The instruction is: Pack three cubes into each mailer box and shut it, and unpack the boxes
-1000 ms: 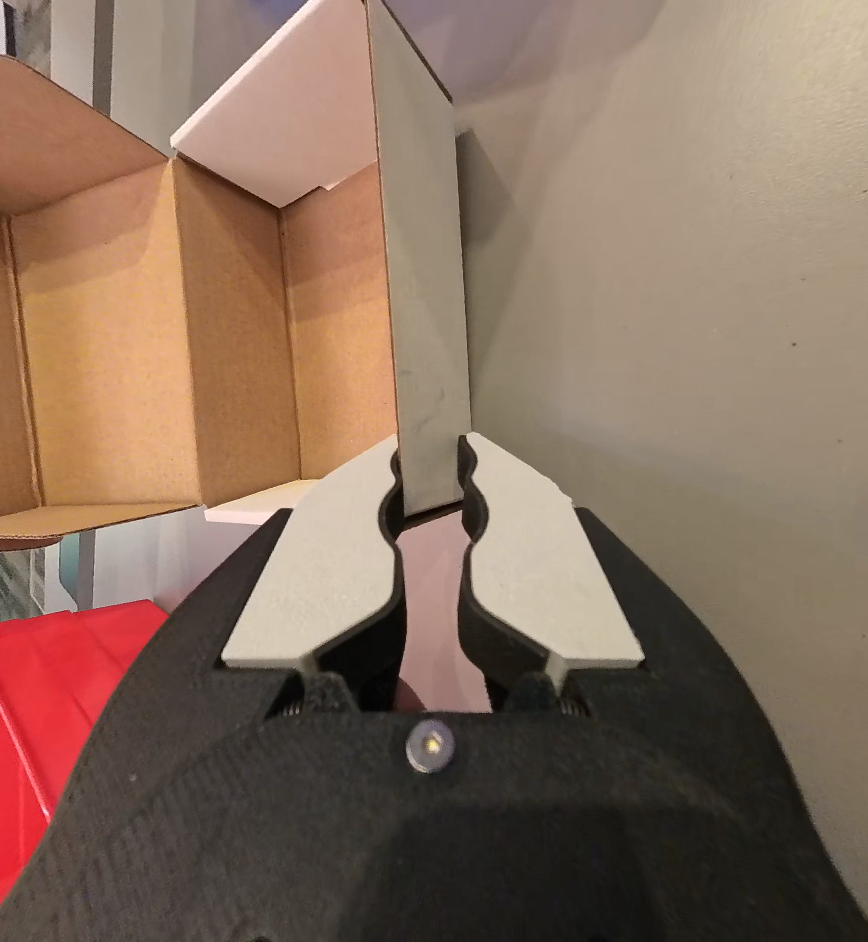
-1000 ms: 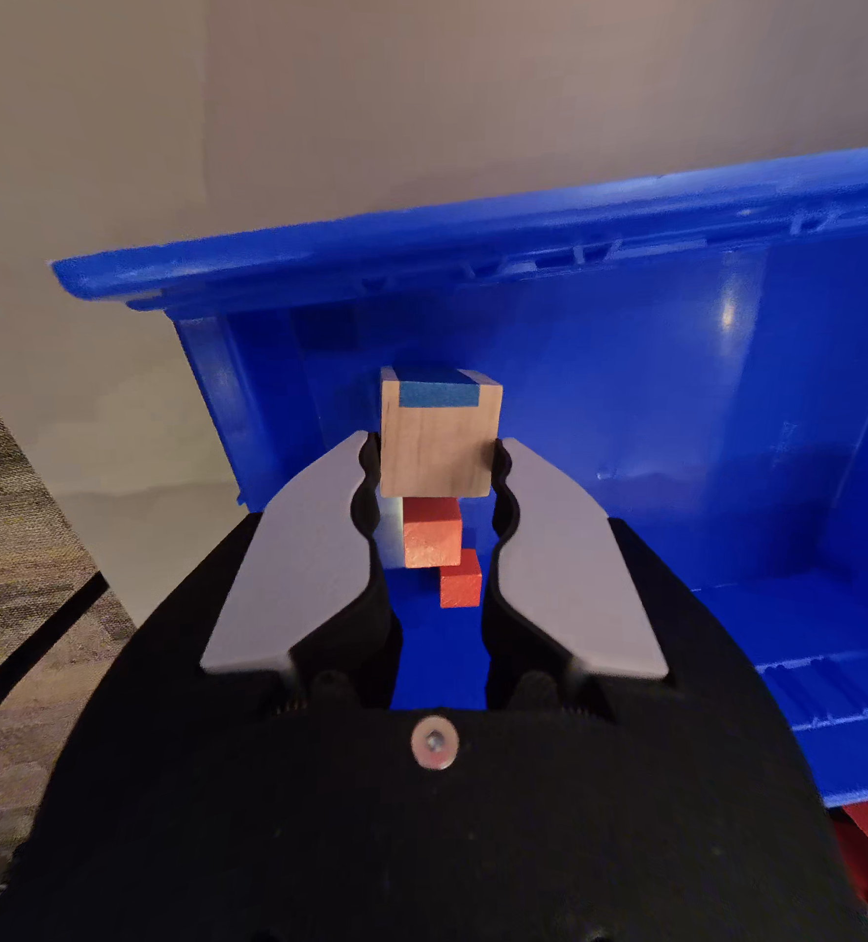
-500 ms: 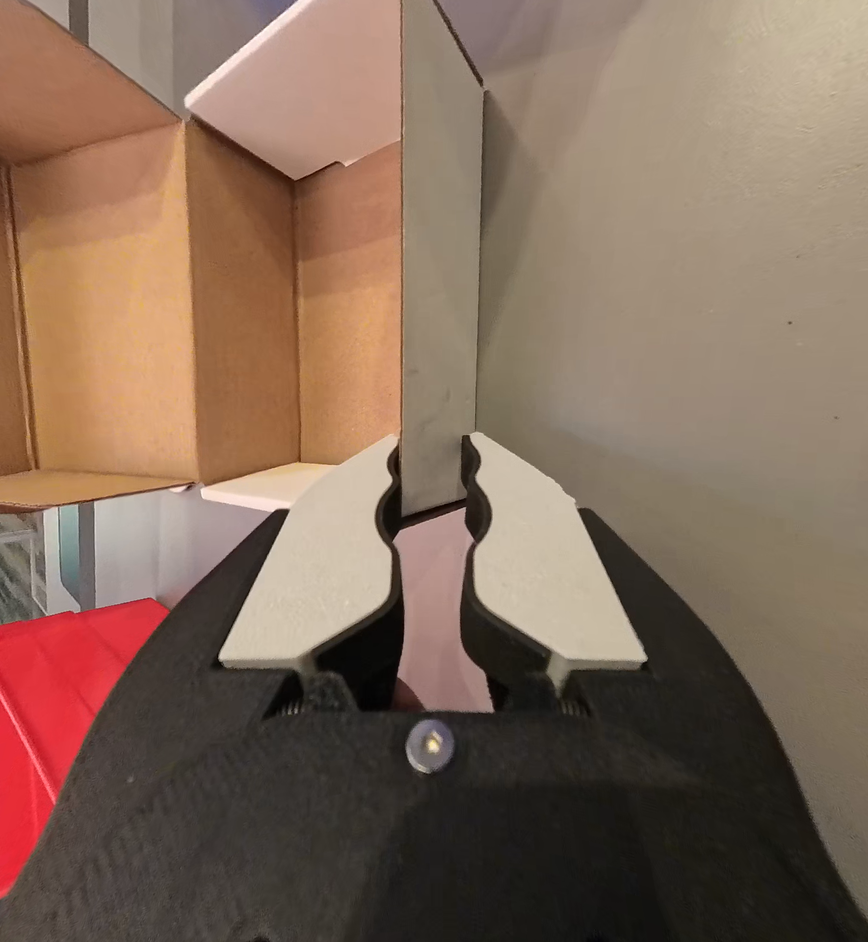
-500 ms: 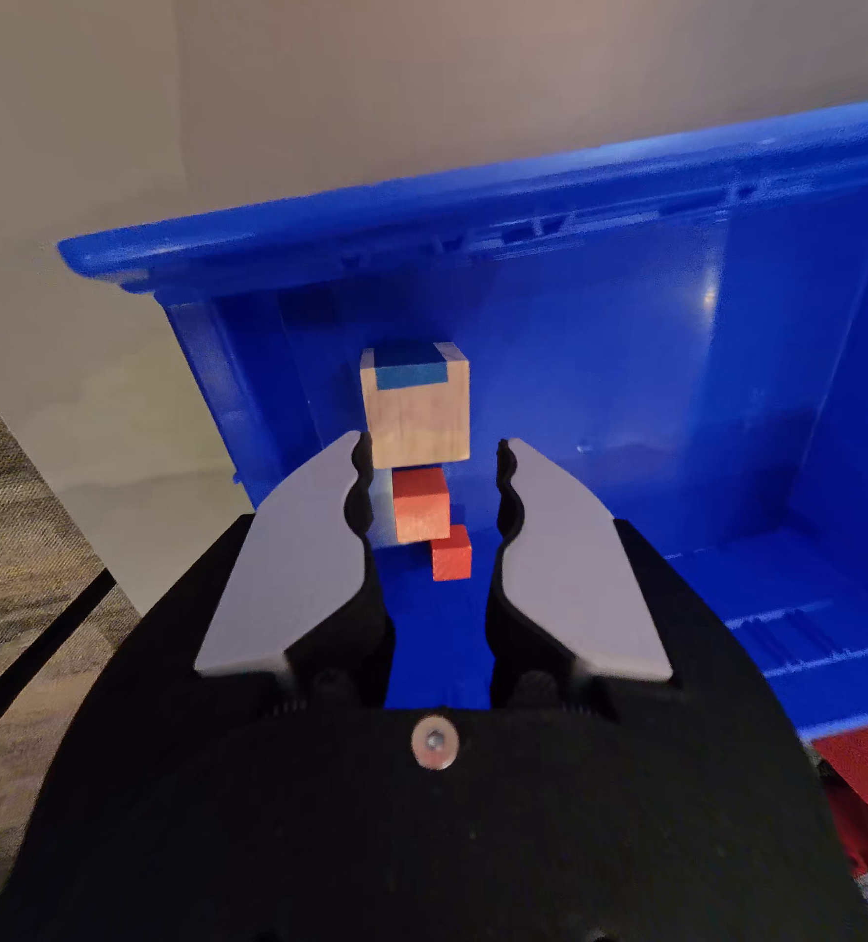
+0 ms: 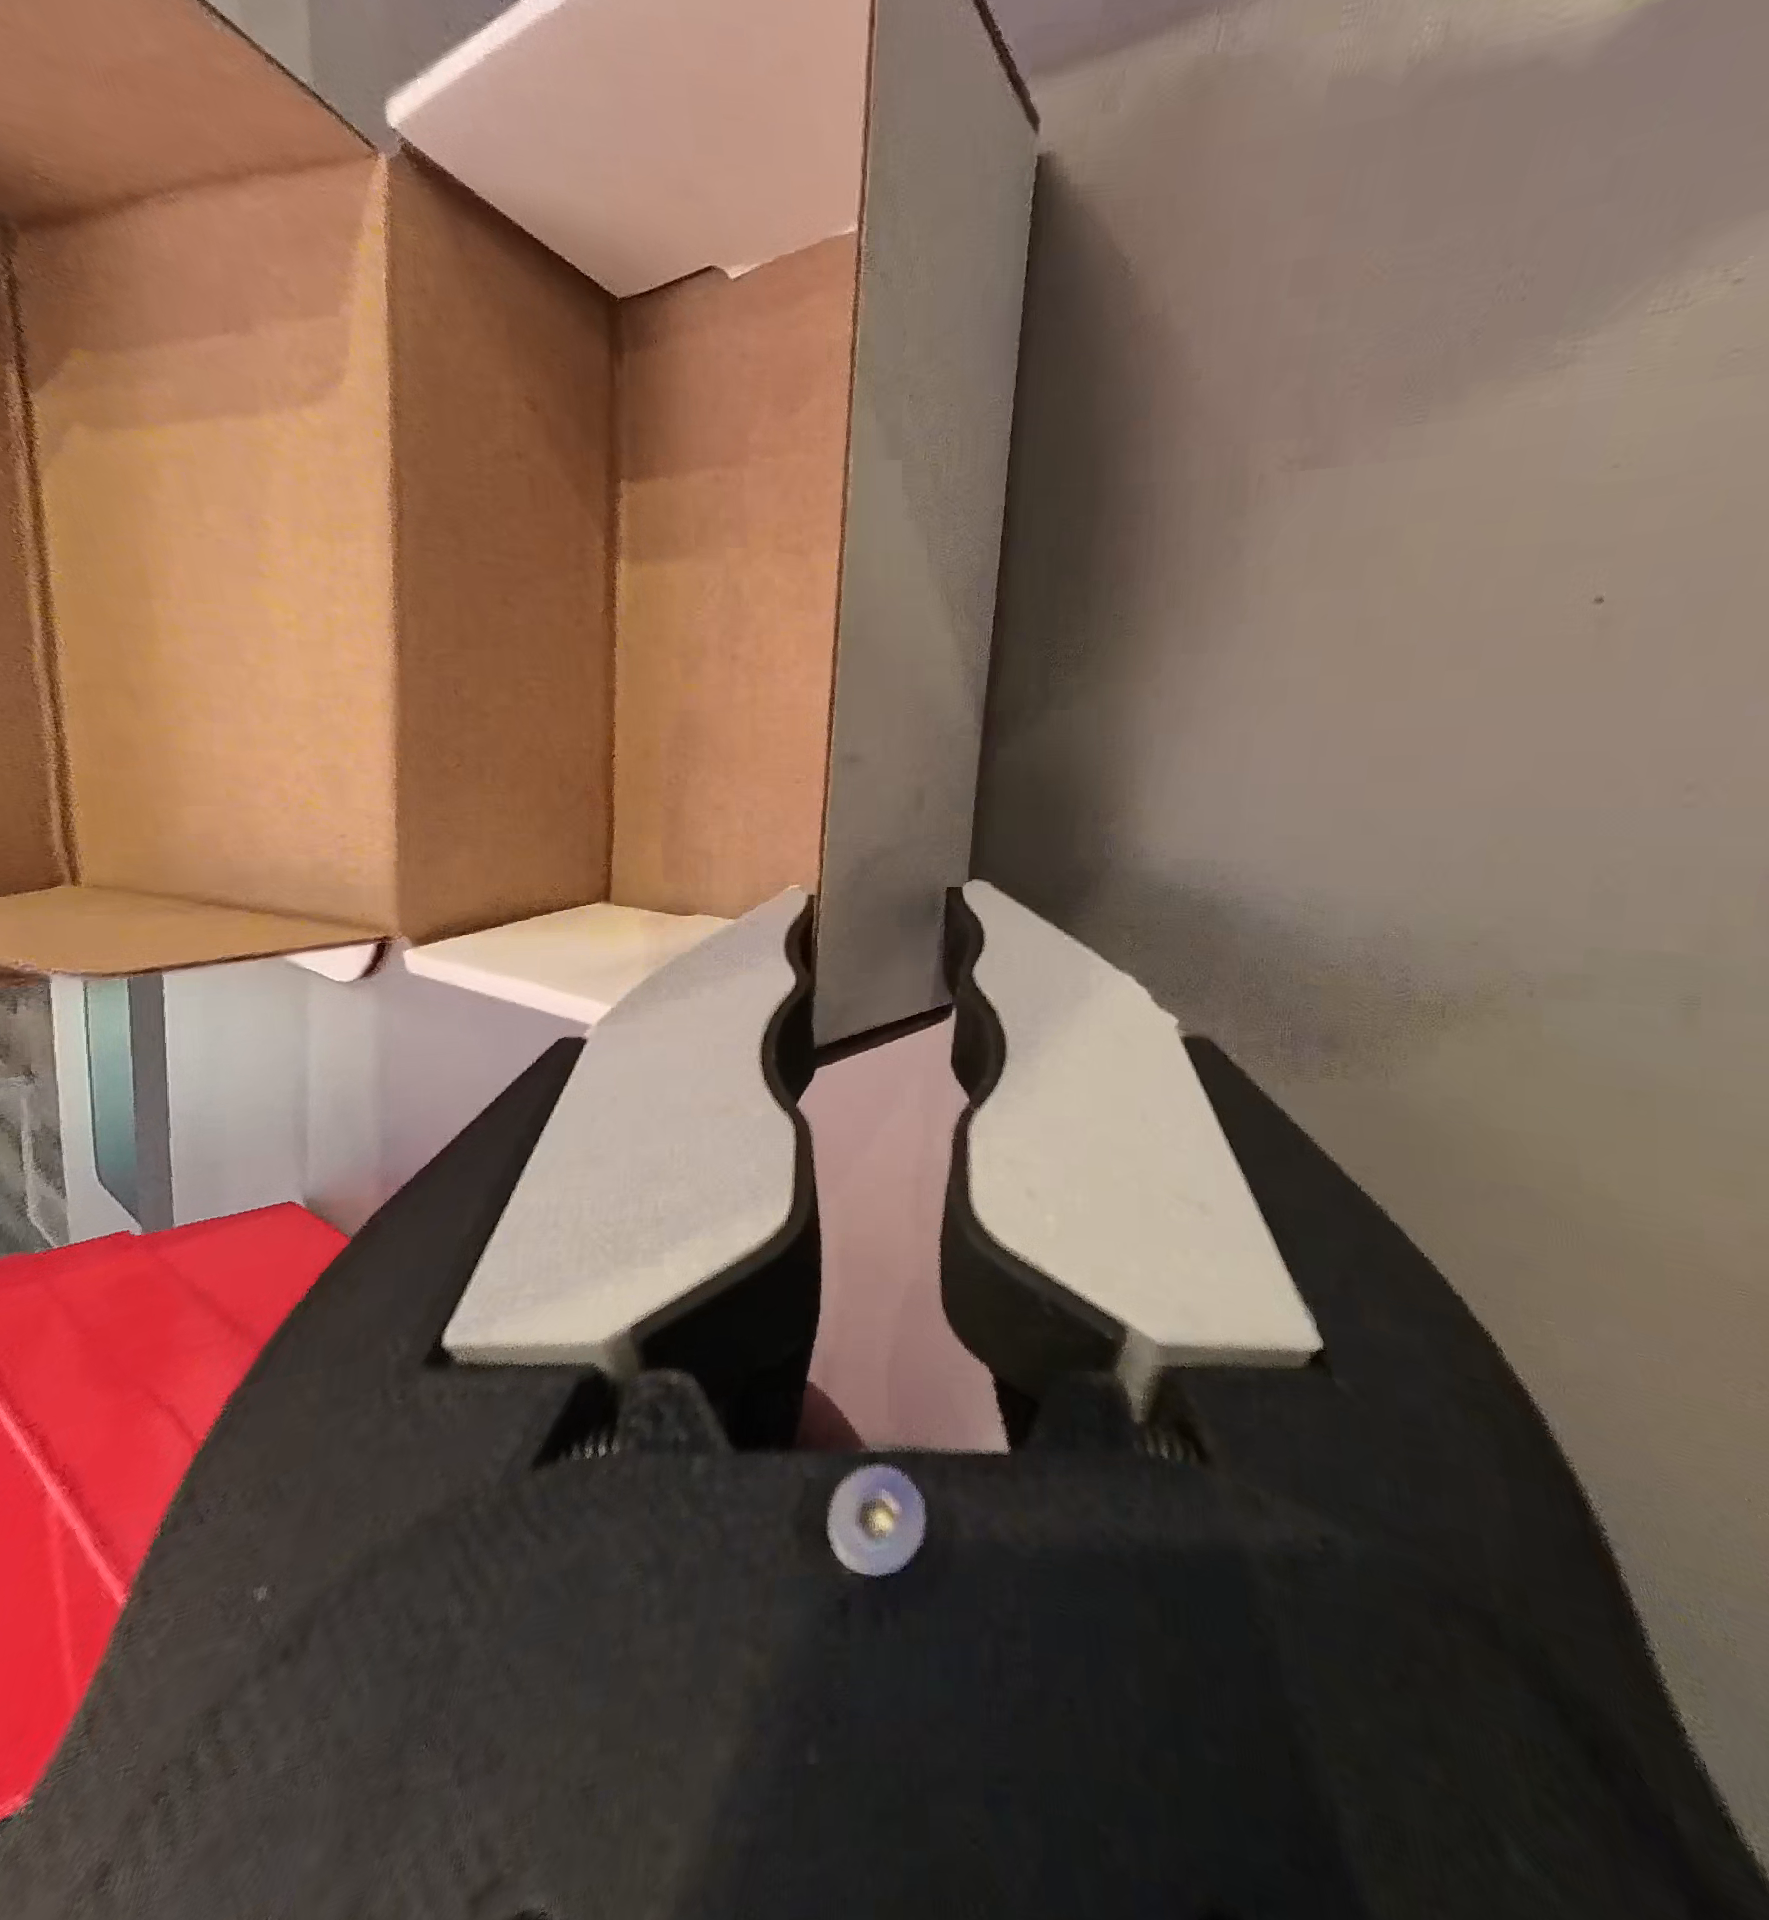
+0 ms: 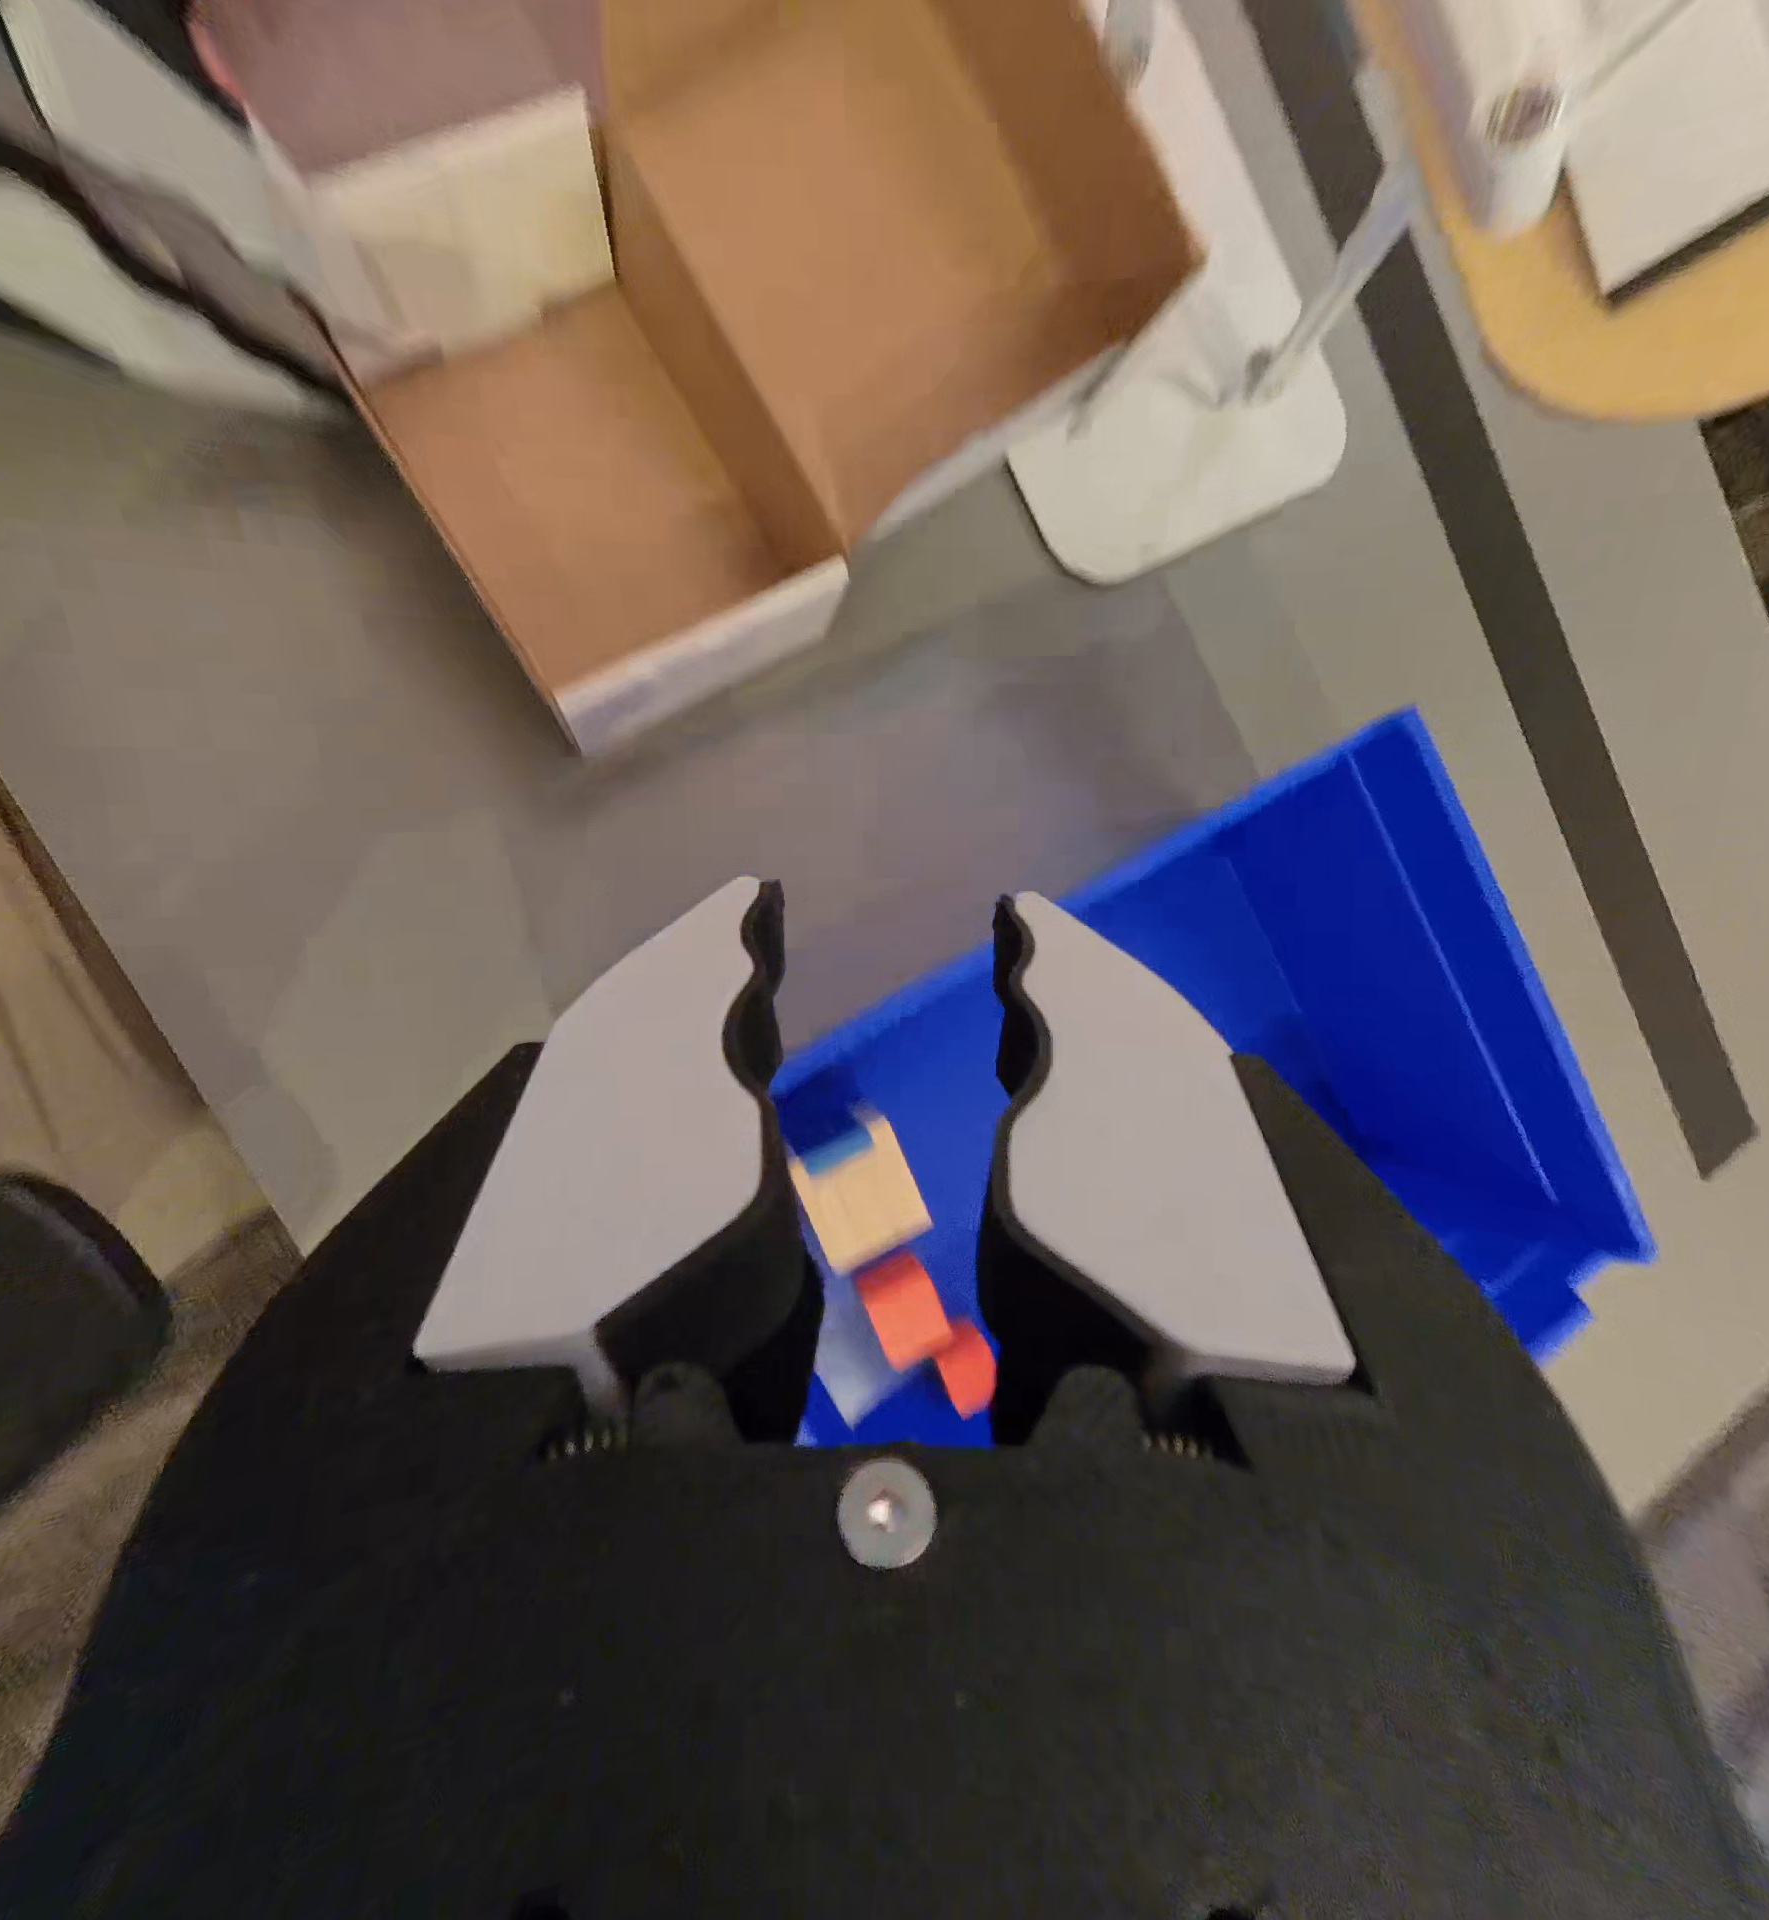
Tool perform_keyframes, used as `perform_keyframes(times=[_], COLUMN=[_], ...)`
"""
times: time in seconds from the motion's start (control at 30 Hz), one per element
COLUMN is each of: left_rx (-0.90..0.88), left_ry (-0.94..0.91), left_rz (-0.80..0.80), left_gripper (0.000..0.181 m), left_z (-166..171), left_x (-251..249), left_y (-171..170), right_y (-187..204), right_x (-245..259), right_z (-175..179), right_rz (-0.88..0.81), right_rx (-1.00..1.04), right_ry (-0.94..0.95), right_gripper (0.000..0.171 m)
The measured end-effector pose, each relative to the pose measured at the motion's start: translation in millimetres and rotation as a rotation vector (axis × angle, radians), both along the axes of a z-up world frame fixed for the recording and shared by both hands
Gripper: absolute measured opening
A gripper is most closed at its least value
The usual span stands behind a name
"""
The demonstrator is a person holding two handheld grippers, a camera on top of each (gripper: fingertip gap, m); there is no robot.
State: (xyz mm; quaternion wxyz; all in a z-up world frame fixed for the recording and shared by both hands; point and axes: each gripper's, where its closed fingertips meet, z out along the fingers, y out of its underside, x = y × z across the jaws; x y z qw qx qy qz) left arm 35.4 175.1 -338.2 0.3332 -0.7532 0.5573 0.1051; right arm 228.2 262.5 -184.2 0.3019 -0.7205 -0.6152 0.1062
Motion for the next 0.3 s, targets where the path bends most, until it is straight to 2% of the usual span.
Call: perform_keyframes(times=[0.03, 0.13, 0.3], left_rx=[0.000, -0.018, -0.055], left_ry=[-0.007, -0.042, -0.198], left_rz=[0.001, 0.002, 0.027], left_gripper=[0.023, 0.029, 0.039], left_z=[1, 5, 26], left_x=[0, -1, -3], left_y=[0, -2, -5], right_y=[-5, -16, -10], right_x=[-15, -57, -100], right_z=[2, -5, -28], right_rz=[-0.007, -0.027, -0.154], right_rx=[-0.032, -0.100, -0.196], right_ry=[0.055, 0.149, 0.252], right_gripper=[0.037, 0.047, 0.070])
